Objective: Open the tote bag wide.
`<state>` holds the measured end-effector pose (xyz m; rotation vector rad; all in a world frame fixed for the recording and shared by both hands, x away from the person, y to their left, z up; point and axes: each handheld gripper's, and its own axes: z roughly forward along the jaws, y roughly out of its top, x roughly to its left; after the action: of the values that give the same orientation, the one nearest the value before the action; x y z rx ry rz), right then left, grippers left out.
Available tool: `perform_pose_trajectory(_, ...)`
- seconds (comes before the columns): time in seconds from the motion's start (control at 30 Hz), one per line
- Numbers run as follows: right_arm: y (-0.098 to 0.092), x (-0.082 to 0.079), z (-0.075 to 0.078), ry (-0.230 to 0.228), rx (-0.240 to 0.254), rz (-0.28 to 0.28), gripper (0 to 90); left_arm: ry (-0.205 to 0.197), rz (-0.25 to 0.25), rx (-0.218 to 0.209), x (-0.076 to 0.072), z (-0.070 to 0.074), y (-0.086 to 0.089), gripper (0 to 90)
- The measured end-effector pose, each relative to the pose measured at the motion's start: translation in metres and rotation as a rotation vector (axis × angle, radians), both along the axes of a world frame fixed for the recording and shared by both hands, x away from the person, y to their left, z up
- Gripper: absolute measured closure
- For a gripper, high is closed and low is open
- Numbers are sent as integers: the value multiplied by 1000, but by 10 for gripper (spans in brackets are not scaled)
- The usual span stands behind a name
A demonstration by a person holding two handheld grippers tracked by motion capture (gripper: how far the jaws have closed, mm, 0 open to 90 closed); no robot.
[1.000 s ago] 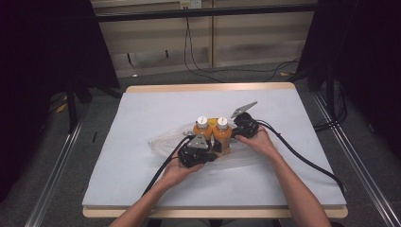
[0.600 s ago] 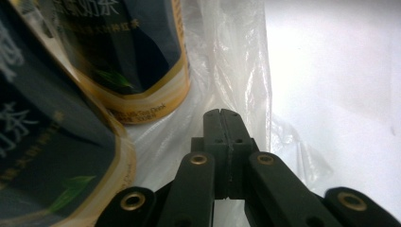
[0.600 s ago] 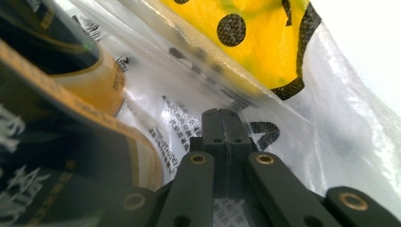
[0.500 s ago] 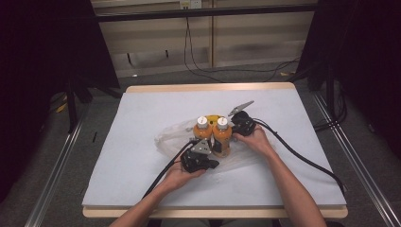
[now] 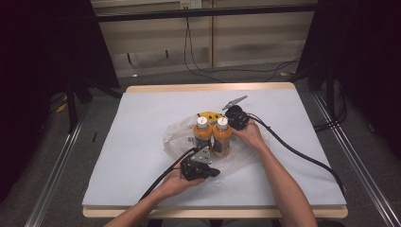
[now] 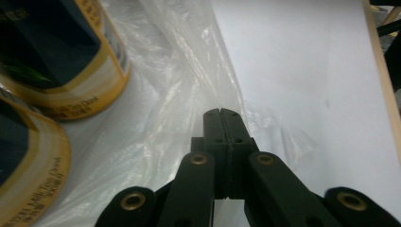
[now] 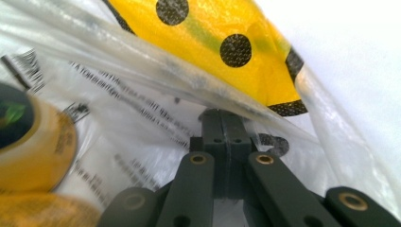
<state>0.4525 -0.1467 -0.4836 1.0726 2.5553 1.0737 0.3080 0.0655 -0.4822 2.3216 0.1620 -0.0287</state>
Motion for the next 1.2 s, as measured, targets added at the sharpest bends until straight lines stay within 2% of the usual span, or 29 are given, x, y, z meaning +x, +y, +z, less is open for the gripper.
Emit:
perform_pose_trajectory(0.07, 2, 3, -1, 4, 10, -15, 900, -4, -11, -4, -4, 0, 0, 900)
perform_pose_trajectory(0.1, 1, 6, -2, 12, 32, -28, 900, -5, -21, 4, -4, 1, 0, 900)
perform_pose_trajectory(0.2, 2, 9, -4, 13, 53, -48, 900, 12, -35, -11, -7, 0, 1, 900)
perform_pose_trajectory(0.27, 3, 12, -4, 8, 52, -53, 900, 7, -39, -21, -10, -1, 1, 900)
perform_pose_trajectory(0.33, 5, 15, -4, 2, 39, -67, 900, 3, -40, -3, -11, 0, 1, 900)
perform_pose_trajectory(0.37, 5, 15, -3, 4, 38, -75, 900, 3, -42, -17, -12, 0, 1, 900)
perform_pose_trajectory(0.43, 6, 17, -3, -1, 28, -86, 900, -1, -47, -12, -14, 0, 1, 900)
perform_pose_trajectory(0.47, 8, 18, -3, -1, 29, -95, 900, -8, -47, 15, -14, 2, 2, 900)
perform_pose_trajectory(0.5, 8, 19, -3, -4, 23, -95, 900, -1, -48, -11, -14, 0, 2, 900)
perform_pose_trajectory(0.53, 8, 20, -2, -2, 12, -101, 900, 1, -49, -2, -13, 1, 2, 900)
perform_pose_trajectory(0.57, 8, 20, -2, -6, 11, -100, 900, 8, -41, -10, -12, 0, 2, 900)
perform_pose_trajectory(0.67, 10, 23, -2, -17, -1, -114, 900, 6, -25, 2, -7, 1, 6, 900)
perform_pose_trajectory(0.7, 10, 24, -2, -17, -6, -116, 900, 8, -14, -17, -5, 0, 7, 900)
perform_pose_trajectory(0.77, 10, 27, -2, -23, -3, -125, 900, 6, 5, -14, -1, -1, 9, 900)
perform_pose_trajectory(0.9, 9, 31, -3, -21, 1, -142, 900, 1, 12, -24, -1, -2, 9, 900)
perform_pose_trajectory(0.93, 9, 33, -3, -21, 1, -138, 900, 3, 17, -14, -2, -1, 10, 900)
perform_pose_trajectory(0.97, 9, 34, -3, -25, -3, -137, 900, 0, 13, -25, -2, -2, 9, 900)
perform_pose_trajectory(1.03, 10, 35, -3, -31, -15, -150, 900, 21, -11, -20, -5, -1, 8, 900)
perform_pose_trajectory(1.1, 10, 37, -4, -36, -4, -153, 900, 14, -39, -10, -10, 0, 5, 900)
perform_pose_trajectory(1.2, 11, 37, -2, -25, -16, -159, 900, 1, -54, 7, -13, 2, 2, 900)
